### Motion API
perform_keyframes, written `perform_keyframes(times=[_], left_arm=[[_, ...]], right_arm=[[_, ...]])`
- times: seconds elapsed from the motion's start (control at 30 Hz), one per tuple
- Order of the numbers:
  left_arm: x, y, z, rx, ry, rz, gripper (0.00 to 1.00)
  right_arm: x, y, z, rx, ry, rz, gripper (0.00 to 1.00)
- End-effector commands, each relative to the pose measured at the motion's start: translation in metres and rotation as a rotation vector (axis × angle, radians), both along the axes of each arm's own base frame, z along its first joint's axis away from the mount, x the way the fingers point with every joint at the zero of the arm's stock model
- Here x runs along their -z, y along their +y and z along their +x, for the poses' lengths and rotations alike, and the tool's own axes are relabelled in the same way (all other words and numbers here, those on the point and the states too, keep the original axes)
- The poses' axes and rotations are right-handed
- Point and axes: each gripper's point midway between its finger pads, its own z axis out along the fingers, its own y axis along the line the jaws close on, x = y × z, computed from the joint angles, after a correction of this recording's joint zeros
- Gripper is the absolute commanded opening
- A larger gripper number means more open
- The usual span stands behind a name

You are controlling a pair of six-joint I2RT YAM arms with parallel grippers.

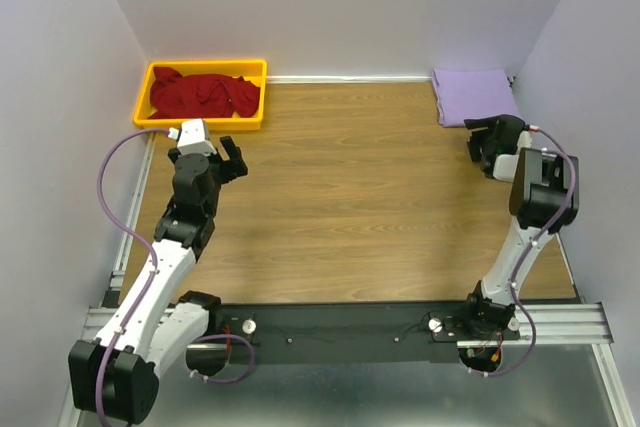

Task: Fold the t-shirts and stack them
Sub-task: Neatly place the folded tshirt to the corner, then reset both grippers

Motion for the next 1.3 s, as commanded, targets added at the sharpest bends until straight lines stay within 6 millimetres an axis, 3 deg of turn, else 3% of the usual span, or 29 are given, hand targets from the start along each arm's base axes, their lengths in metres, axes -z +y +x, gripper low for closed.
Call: perform_keyframes(times=[0.0,0.07,0.1,0.17,0.2,0.27,0.3,0.33,0.43,0.47,0.53,0.57,0.63,0.73,0.83,0.87,0.97,1.1,1.27], left_arm=[[-0.017,0.000,-0.005,0.005,-0.056,-0.006,0.91],[-0.022,-0.003,-0.008,0.021,-0.072,-0.016,0.91],[-0.025,-0.003,-0.009,0.026,-0.081,-0.020,0.91],[-0.031,-0.006,-0.012,0.043,-0.103,-0.034,0.91],[-0.033,-0.007,-0.014,0.049,-0.110,-0.038,0.91],[-0.039,-0.006,-0.018,0.047,-0.128,-0.045,0.91],[-0.040,-0.005,-0.019,0.045,-0.133,-0.047,0.91],[-0.044,-0.004,-0.022,0.040,-0.143,-0.054,0.91],[-0.057,-0.004,-0.028,0.048,-0.154,-0.065,0.91],[-0.056,-0.004,-0.033,0.056,-0.131,-0.058,0.91],[-0.080,-0.001,-0.043,0.051,-0.161,-0.061,0.91],[-0.079,0.002,-0.048,0.043,-0.136,-0.054,0.91],[-0.097,0.006,-0.059,0.031,-0.162,-0.073,0.91],[-0.108,0.016,-0.083,-0.005,-0.189,-0.110,0.91],[-0.112,0.024,-0.095,-0.044,-0.210,-0.135,0.92],[-0.119,0.029,-0.103,-0.061,-0.247,-0.149,0.92],[-0.123,0.039,-0.114,-0.099,-0.308,-0.166,0.93],[-0.121,0.049,-0.126,-0.138,-0.361,-0.193,0.93],[-0.103,0.052,-0.132,-0.158,-0.365,-0.228,0.93]], right_arm=[[-0.021,0.011,-0.042,-0.147,0.159,-0.164,0.80],[-0.036,0.011,-0.060,-0.238,0.199,-0.303,0.80],[-0.055,0.012,-0.078,-0.262,0.229,-0.345,0.80],[-0.067,0.012,-0.102,-0.329,0.280,-0.445,0.82],[-0.085,0.013,-0.124,-0.362,0.314,-0.497,0.82],[-0.098,0.019,-0.155,-0.382,0.351,-0.508,0.83],[-0.109,0.022,-0.164,-0.384,0.331,-0.512,0.87],[-0.142,0.027,-0.178,-0.370,0.256,-0.539,0.91],[-0.176,0.037,-0.210,-0.383,0.187,-0.598,0.92],[-0.204,0.043,-0.224,-0.362,0.119,-0.644,0.92],[-0.223,0.053,-0.242,-0.358,0.077,-0.706,0.92],[-0.235,0.053,-0.256,-0.341,0.066,-0.743,0.92],[-0.248,0.065,-0.266,-0.375,0.033,-0.794,0.92],[-0.255,0.066,-0.284,-0.357,0.022,-0.849,0.92],[-0.258,0.063,-0.296,-0.329,-0.001,-0.897,0.92],[-0.250,0.055,-0.297,-0.296,0.031,-0.907,0.92],[-0.239,0.057,-0.299,-0.301,0.048,-0.923,0.91],[-0.238,0.061,-0.301,-0.303,0.014,-0.942,0.90],[-0.241,0.059,-0.307,-0.279,-0.016,-0.968,0.90]])
